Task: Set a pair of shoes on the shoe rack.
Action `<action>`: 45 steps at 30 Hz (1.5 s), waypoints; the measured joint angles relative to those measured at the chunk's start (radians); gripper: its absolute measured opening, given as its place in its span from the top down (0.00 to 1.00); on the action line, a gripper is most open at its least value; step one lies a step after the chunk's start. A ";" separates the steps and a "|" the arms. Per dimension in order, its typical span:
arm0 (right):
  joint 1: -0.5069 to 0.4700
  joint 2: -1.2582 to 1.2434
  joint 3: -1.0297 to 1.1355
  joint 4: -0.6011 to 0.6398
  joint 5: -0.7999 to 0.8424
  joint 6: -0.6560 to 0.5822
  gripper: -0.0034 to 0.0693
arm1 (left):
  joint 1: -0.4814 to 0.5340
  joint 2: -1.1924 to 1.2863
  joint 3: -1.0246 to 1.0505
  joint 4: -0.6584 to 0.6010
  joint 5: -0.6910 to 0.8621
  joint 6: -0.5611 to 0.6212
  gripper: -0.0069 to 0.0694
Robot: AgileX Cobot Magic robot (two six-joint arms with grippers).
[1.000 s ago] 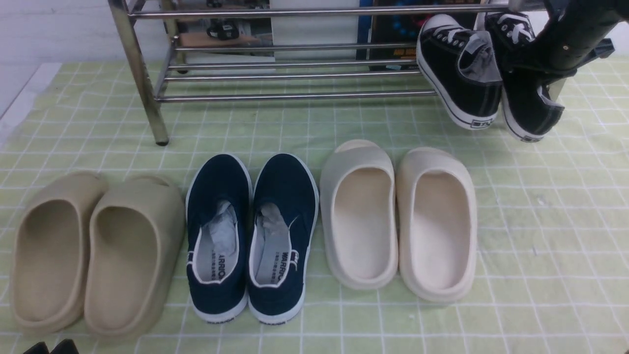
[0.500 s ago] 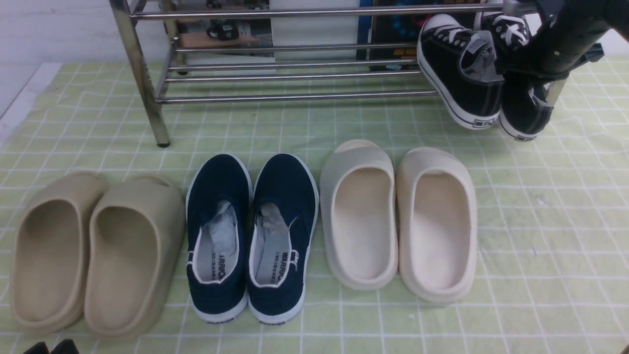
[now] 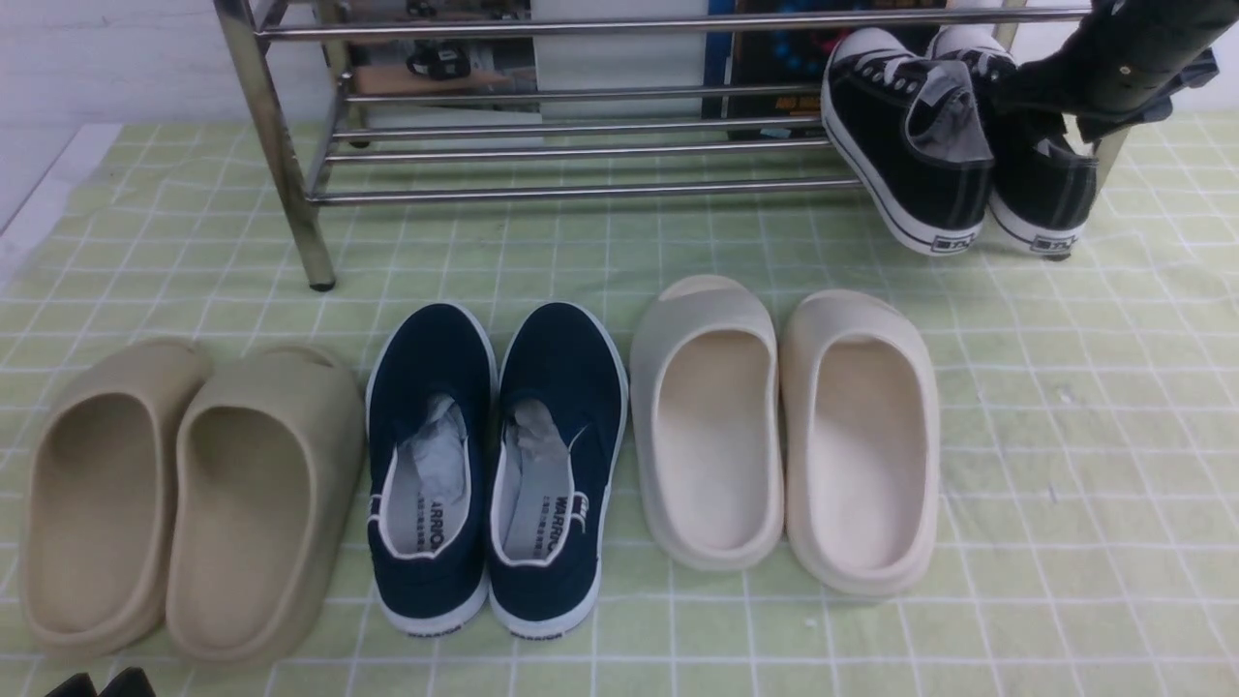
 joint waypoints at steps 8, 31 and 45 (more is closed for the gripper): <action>-0.001 -0.216 0.195 0.055 -0.007 -0.045 0.33 | 0.000 0.000 0.000 0.000 0.000 0.000 0.60; 0.142 -1.575 1.833 0.167 -1.030 -0.176 0.96 | 0.000 0.000 0.000 0.000 0.000 0.000 0.60; 0.142 -2.054 2.205 0.205 -1.228 -0.179 0.95 | 0.000 0.000 0.000 0.000 0.000 0.000 0.60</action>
